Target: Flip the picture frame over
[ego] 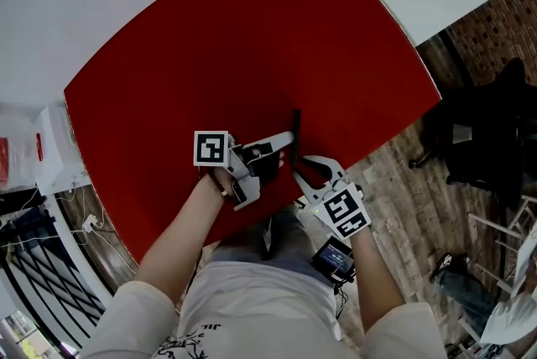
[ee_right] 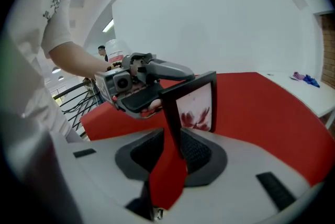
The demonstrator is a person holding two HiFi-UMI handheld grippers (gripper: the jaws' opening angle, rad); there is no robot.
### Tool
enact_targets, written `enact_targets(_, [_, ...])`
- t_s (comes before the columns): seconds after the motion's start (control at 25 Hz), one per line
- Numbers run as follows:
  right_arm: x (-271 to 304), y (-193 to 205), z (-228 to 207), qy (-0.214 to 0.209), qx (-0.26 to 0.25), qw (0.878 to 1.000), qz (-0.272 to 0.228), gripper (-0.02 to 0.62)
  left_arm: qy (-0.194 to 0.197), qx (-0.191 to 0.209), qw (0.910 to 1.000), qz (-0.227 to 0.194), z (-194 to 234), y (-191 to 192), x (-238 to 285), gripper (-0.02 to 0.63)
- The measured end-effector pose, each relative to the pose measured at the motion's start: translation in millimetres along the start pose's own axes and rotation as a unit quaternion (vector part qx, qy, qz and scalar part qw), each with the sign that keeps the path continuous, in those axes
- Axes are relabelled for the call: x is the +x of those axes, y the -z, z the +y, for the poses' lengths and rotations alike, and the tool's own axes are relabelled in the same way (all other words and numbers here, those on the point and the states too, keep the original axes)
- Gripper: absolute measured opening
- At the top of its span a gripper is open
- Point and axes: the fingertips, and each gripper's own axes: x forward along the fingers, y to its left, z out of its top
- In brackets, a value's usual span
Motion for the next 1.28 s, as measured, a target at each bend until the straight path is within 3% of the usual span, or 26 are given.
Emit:
enact_targets(0.48, [15.8, -1.2, -6.4, 0.003, -0.026, 1.000, 0.004, 0.081, -0.018, 0.020, 0.9995, 0.016, 0.2, -0.4, 0.0, 0.048])
enact_targets(0.68, [18.6, -2.1, -5.4, -0.008, -0.027, 0.999, 0.031, 0.081, -0.092, 0.067, 0.9929, 0.035, 1.5, -4.4, -13.1, 0.058])
enact_targets(0.76, [22.2, -4.5, -2.2, -0.011, -0.024, 0.999, 0.042, 0.080, -0.113, 0.108, 0.9872, 0.032, -6.1, -18.0, -22.6, 0.063])
enact_targets(0.84, [25.5, -6.3, -0.2, -0.011, -0.024, 0.998, 0.055, 0.080, -0.136, 0.169, 0.9754, 0.038, -14.8, -32.8, -29.5, 0.078])
enact_targets(1.0, [30.5, -9.7, 1.7, -0.003, -0.049, 0.994, 0.096, 0.080, -0.234, 0.279, 0.9276, 0.083, -12.5, -39.2, -33.4, 0.095])
enact_targets(1.16, [39.0, -15.0, 6.4, 0.006, -0.062, 0.991, 0.122, 0.080, -0.295, 0.310, 0.8979, 0.103, -2.8, -34.5, -33.3, 0.104])
enact_targets(1.28, [46.1, -17.1, 9.4, 0.013, -0.067, 0.988, 0.138, 0.080, -0.326, 0.320, 0.8832, 0.106, 7.6, -35.1, -36.6, 0.104])
